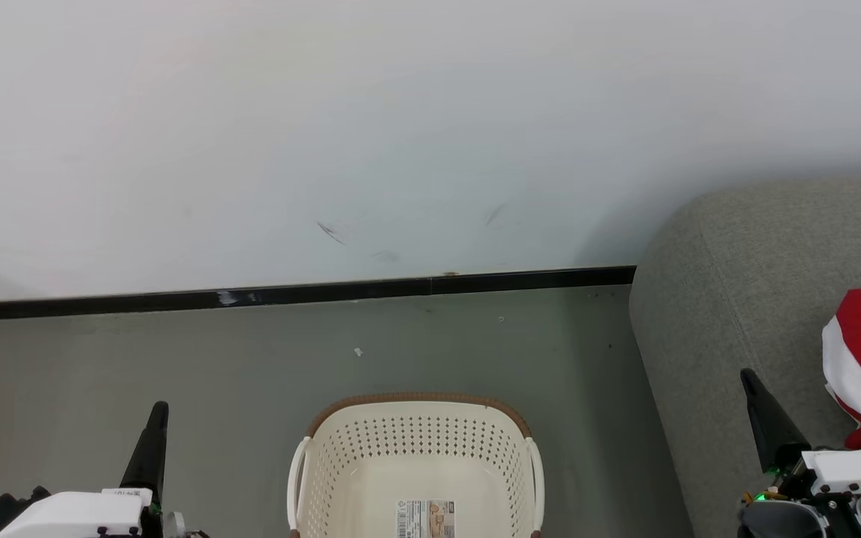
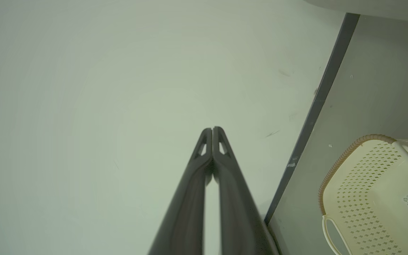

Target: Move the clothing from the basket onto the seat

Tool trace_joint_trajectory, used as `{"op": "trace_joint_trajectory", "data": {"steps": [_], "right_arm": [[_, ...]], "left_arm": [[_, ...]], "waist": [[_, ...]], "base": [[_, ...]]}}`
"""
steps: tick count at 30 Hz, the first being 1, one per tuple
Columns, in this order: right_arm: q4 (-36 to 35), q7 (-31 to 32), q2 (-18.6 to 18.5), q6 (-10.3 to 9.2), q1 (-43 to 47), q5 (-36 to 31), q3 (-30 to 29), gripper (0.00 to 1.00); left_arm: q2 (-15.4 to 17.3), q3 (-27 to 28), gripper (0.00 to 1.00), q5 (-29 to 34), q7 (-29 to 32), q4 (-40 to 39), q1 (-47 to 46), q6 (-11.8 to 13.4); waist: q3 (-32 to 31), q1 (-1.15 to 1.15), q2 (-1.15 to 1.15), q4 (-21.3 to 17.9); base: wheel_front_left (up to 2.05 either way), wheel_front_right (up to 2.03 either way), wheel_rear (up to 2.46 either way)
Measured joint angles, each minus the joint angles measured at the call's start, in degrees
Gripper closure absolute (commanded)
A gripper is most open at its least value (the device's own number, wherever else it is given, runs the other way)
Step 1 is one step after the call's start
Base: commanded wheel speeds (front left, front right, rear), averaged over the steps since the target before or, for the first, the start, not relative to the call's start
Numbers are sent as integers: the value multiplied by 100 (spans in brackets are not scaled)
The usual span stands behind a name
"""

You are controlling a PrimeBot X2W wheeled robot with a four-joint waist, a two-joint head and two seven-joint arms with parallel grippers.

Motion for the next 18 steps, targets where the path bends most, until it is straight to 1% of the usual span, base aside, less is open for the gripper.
{"op": "trace_joint_trajectory", "data": {"steps": [6,18], "right_arm": [[98,64,-14,0,-7,479,-38,100],[116,64,-31,0,-83,494,-40,100]], "left_arm": [[-12,60,100,-348,101,29,-25,-51],[-12,73,100,-366,103,46,-25,-51]], "waist": [[-13,0,0,-20],[-13,0,0,-21]], "base": [[0,0,0],[0,0,0]]}}
